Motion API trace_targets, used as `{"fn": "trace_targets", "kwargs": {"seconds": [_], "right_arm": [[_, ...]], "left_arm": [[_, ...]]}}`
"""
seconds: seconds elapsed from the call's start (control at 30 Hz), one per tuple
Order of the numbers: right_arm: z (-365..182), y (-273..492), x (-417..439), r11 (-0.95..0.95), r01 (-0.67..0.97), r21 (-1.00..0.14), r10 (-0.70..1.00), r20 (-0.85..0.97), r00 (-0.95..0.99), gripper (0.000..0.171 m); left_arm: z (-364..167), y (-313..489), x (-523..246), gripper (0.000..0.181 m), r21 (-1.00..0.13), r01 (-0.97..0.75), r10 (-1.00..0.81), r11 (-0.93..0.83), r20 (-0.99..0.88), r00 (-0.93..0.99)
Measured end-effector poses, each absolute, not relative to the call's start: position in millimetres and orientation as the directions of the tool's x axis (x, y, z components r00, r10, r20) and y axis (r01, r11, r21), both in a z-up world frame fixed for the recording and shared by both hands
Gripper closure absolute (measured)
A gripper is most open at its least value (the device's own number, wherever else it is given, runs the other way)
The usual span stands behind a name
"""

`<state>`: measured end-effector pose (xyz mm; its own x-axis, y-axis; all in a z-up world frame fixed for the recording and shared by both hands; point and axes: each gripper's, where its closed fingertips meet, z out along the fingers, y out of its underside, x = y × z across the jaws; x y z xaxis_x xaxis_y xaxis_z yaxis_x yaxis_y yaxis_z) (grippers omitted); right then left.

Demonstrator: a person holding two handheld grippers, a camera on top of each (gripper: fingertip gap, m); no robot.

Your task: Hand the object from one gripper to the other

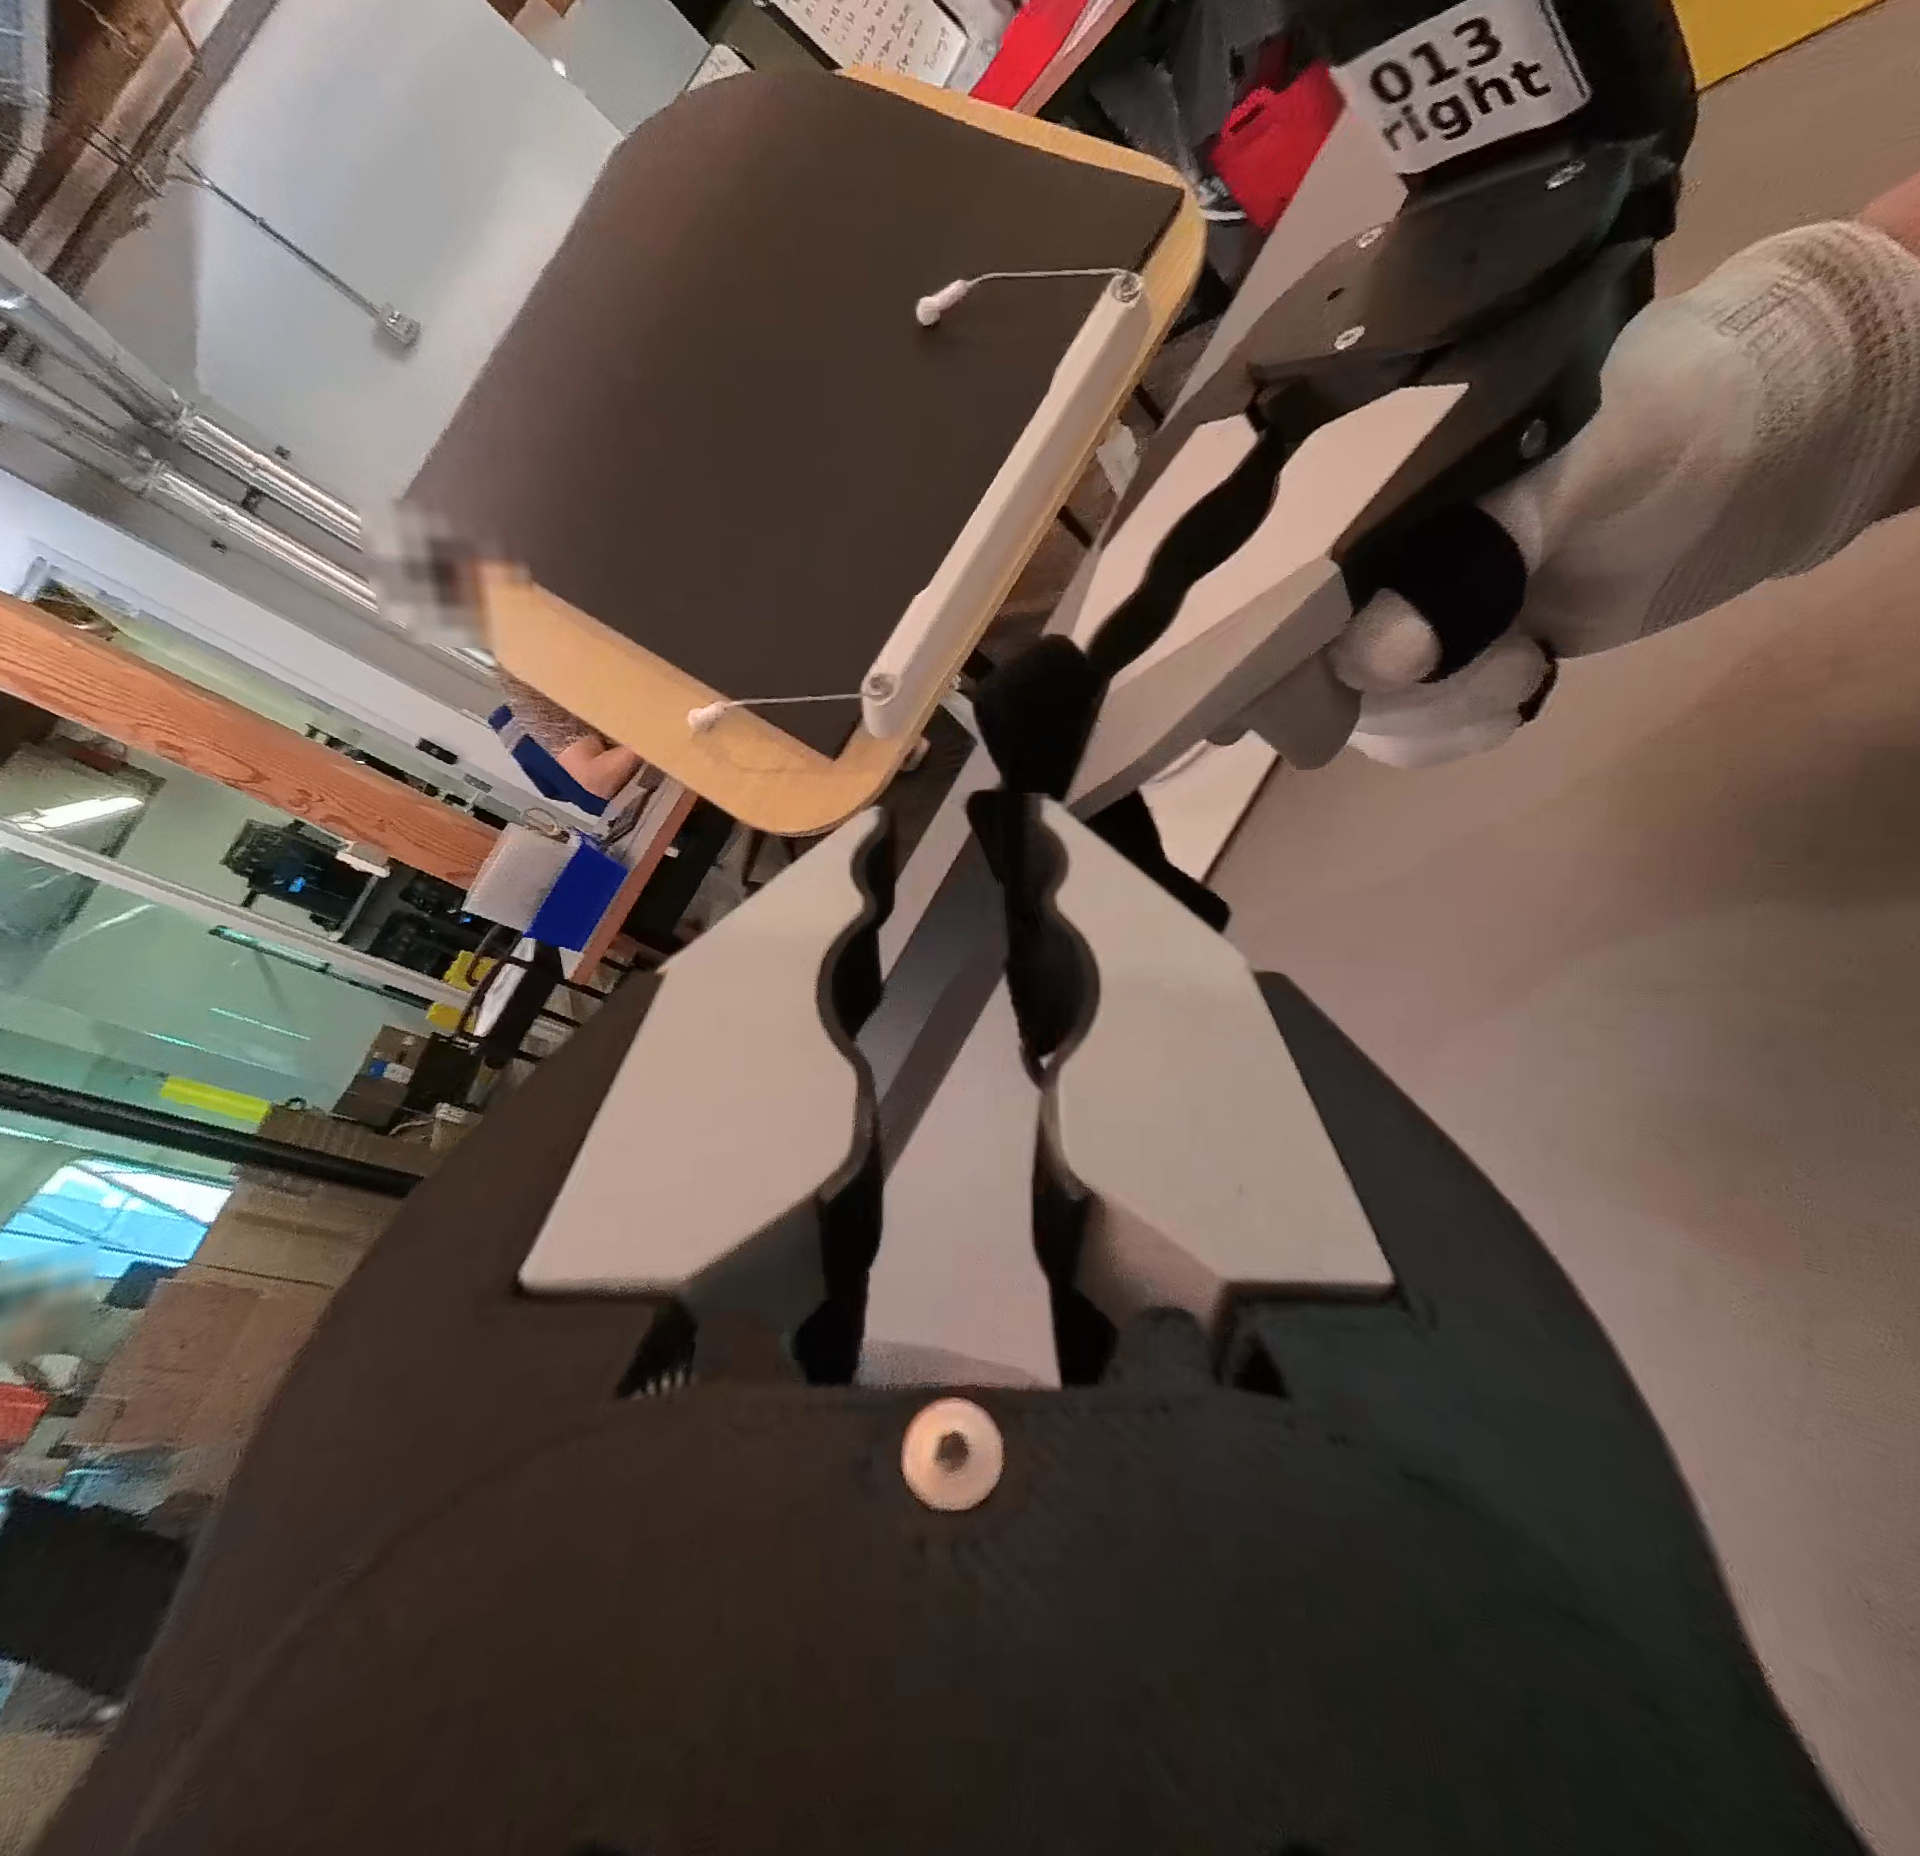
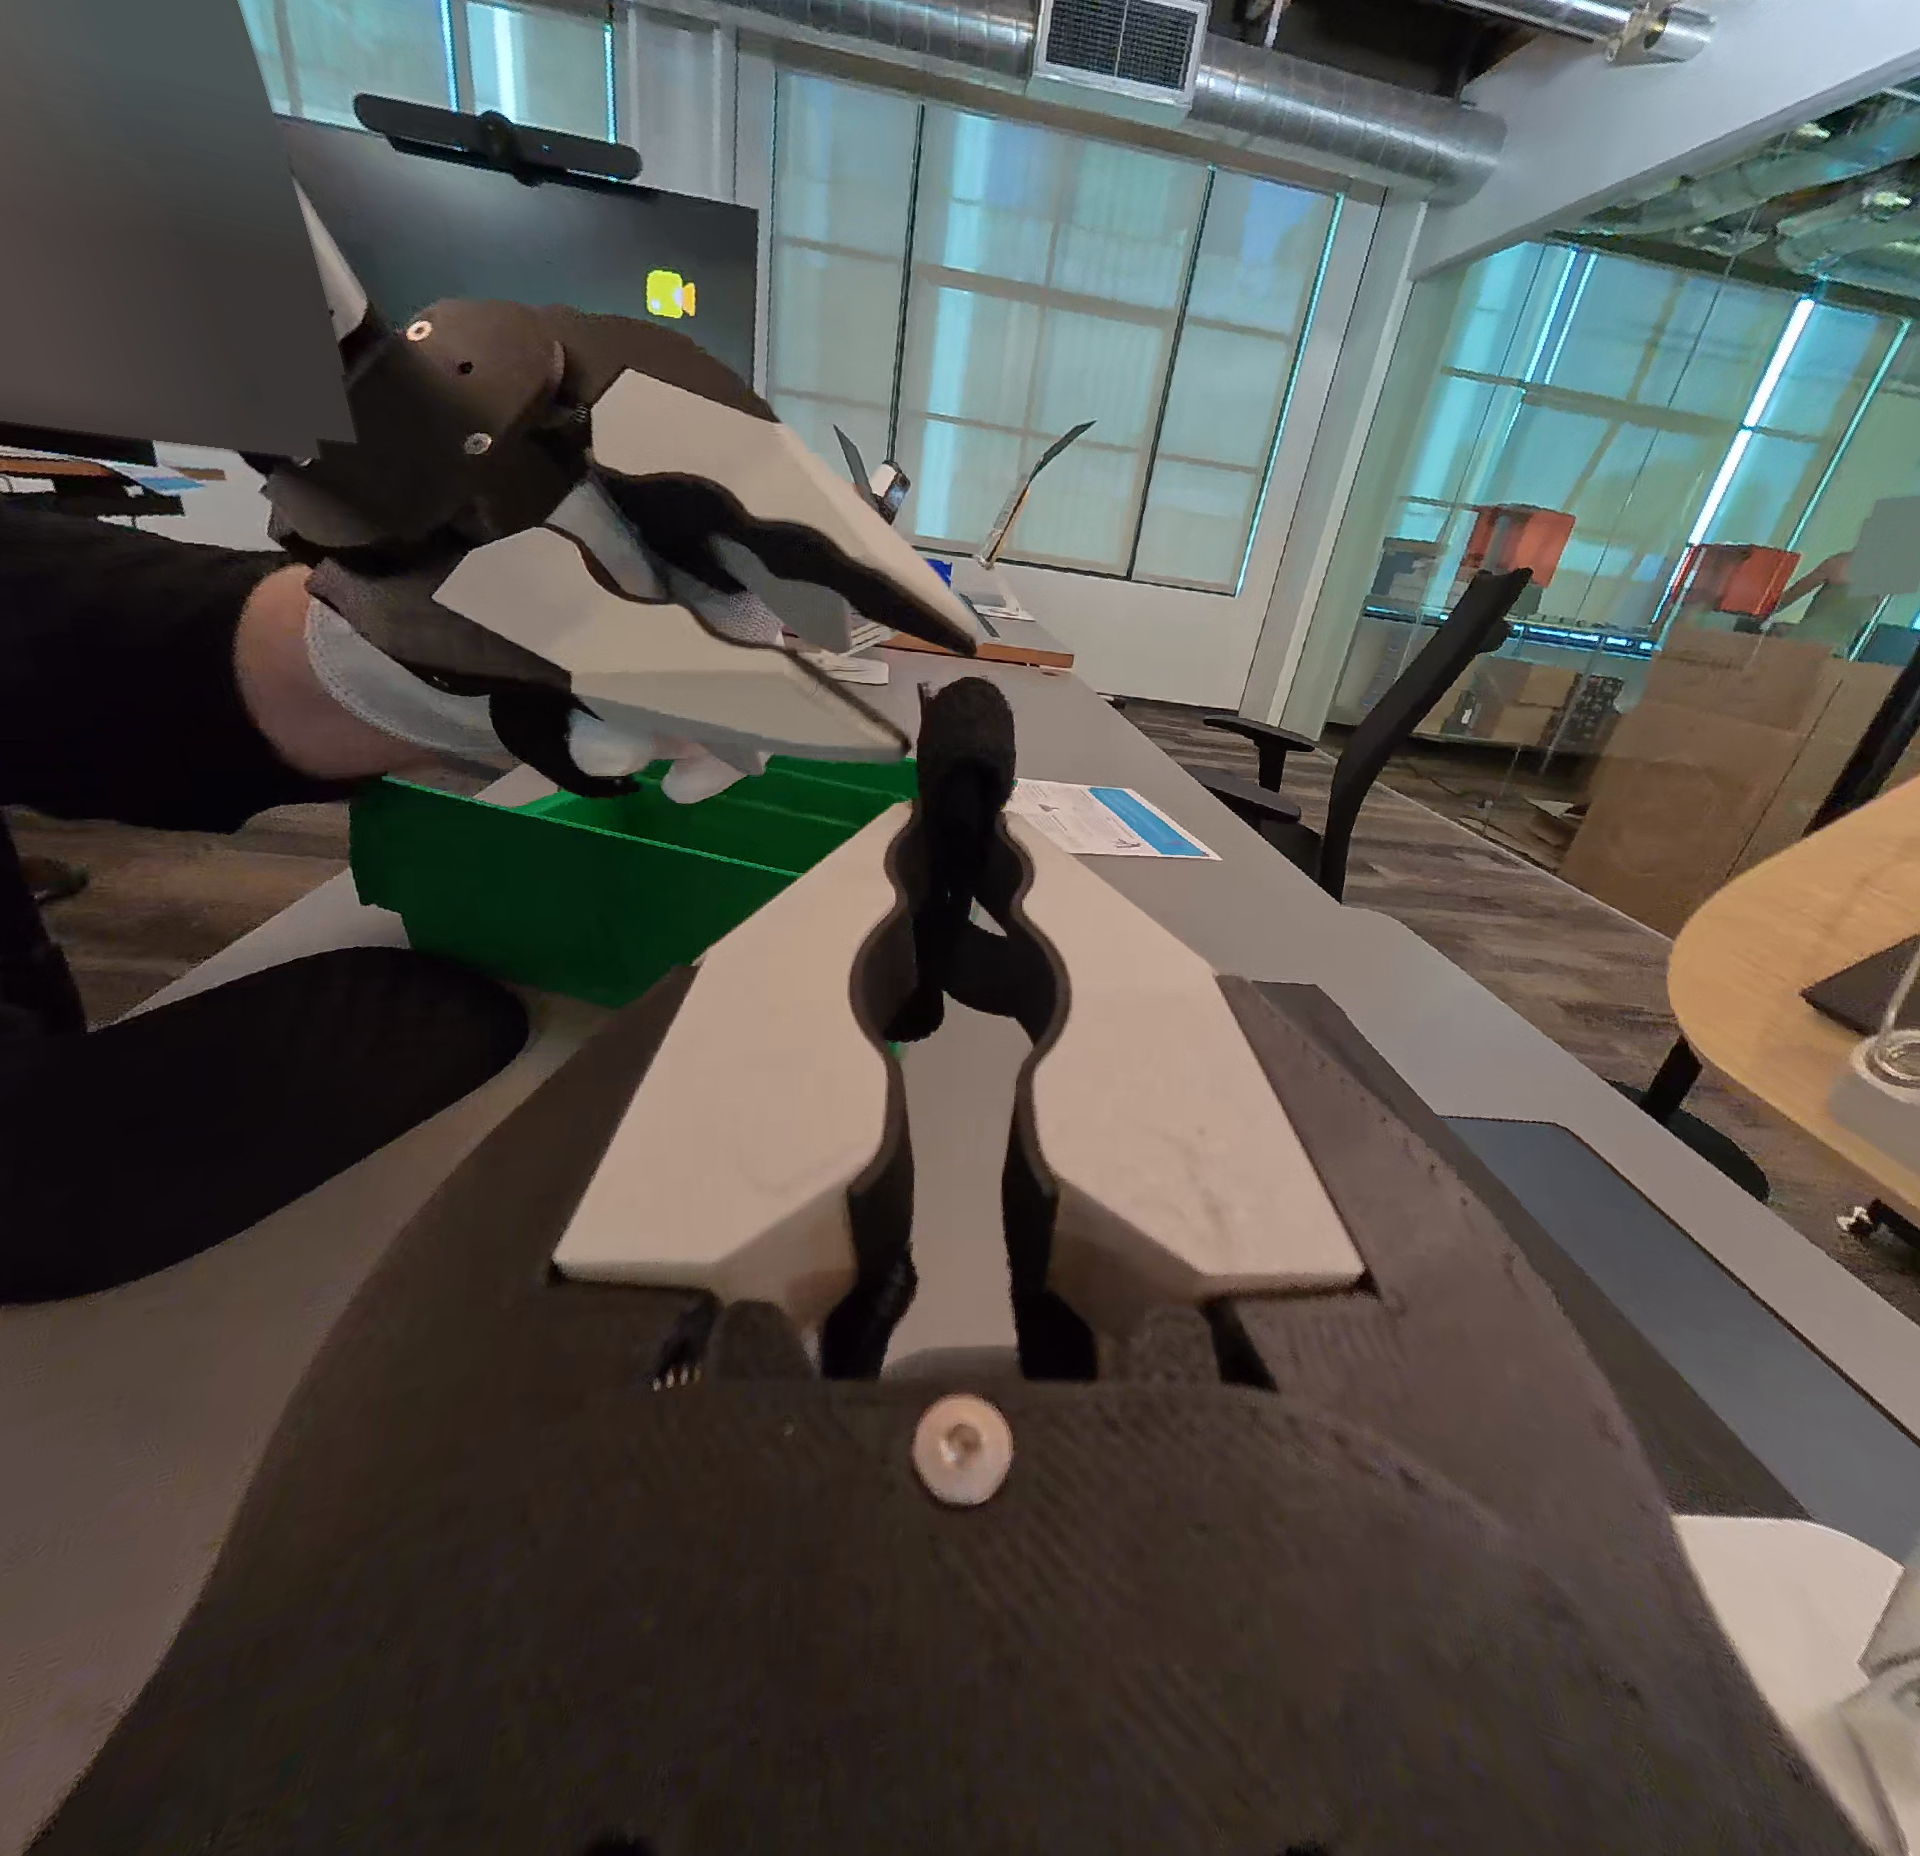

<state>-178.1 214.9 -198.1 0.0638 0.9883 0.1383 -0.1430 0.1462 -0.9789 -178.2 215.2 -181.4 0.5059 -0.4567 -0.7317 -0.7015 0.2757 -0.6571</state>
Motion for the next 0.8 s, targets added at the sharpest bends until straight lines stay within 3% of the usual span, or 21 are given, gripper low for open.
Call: {"fn": "trace_targets", "kwargs": {"seconds": [0.1, 0.23, 0.33, 0.5, 0.67, 0.8], "right_arm": [[-197, 213, -178, 0.162, -0.146, -0.976, 0.986, 0.155, 0.061, 0.165], [-197, 208, -179, 0.177, -0.143, -0.974, 0.984, 0.172, 0.044, 0.164], [-197, 207, -179, 0.185, -0.142, -0.972, 0.983, 0.181, 0.042, 0.165], [-192, 208, -175, 0.156, -0.168, -0.973, 0.988, 0.153, 0.029, 0.164], [-184, 203, -173, 0.021, -0.243, -0.97, 0.998, 0.035, -0.053, 0.163], [-177, 199, -170, -0.194, -0.316, -0.929, 0.971, -0.137, -0.194, 0.162]], "left_arm": [[-185, 212, -180, 0.154, -0.679, -0.689, -0.5, 0.255, -0.702, 0.507], [-192, 207, -174, 0.163, -0.7, -0.671, -0.559, 0.246, -0.668, 0.492], [-190, 206, -171, 0.181, -0.694, -0.67, -0.553, 0.265, -0.678, 0.484], [-186, 204, -167, 0.181, -0.688, -0.663, -0.53, 0.294, -0.695, 0.486], [-179, 200, -165, 0.181, -0.678, -0.659, -0.502, 0.324, -0.714, 0.487], [-173, 197, -163, 0.181, -0.686, -0.642, -0.484, 0.342, -0.714, 0.506]]}}
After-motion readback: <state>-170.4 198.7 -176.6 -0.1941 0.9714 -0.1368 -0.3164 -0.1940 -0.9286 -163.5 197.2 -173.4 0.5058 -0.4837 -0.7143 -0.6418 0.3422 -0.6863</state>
